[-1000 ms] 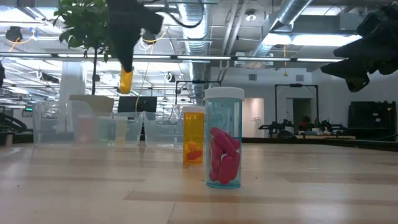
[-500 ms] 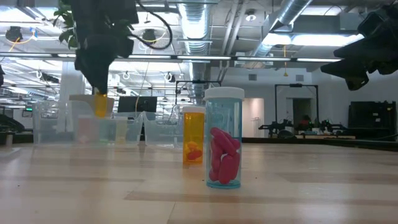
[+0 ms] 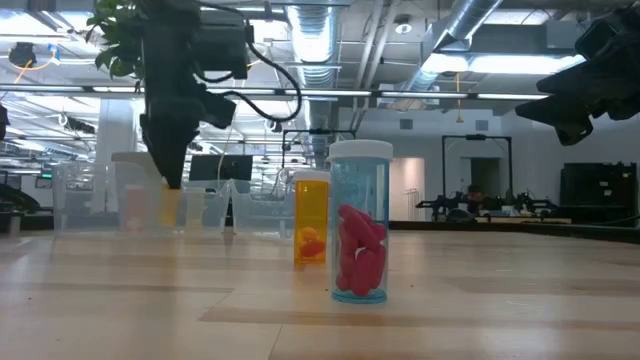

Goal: Pick and place medicine bottles into bin by pill shape (circle, oval)
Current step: Put the orange tablet bottle into the left transparent bin

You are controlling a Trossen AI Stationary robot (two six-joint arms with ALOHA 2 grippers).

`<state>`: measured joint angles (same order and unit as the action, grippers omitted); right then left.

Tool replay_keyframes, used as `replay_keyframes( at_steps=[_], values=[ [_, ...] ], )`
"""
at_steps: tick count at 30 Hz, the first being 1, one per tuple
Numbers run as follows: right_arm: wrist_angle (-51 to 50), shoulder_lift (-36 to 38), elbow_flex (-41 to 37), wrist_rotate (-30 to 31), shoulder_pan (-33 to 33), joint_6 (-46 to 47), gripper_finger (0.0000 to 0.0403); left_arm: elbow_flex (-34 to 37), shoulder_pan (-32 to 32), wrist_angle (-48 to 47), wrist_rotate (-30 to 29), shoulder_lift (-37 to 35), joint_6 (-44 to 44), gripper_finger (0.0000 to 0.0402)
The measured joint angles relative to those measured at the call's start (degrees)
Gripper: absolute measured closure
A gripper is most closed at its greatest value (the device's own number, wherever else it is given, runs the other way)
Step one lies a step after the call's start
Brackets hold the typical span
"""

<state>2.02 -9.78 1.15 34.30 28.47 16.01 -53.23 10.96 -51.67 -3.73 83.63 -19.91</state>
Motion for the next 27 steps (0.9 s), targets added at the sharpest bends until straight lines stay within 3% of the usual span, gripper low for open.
replay_keyframes(
  at_steps=[13,27],
  values=[
    [-0.02,0.00,0.00,0.00,0.02,-0.02,0.0177,0.00,0.02,0.75,-0.58,0.85,1.21,0.0287],
    [0.00,0.00,0.00,0.00,0.02,0.00,0.0177,0.00,0.02,0.60,-1.67,0.81,1.21,0.0216]
  ],
)
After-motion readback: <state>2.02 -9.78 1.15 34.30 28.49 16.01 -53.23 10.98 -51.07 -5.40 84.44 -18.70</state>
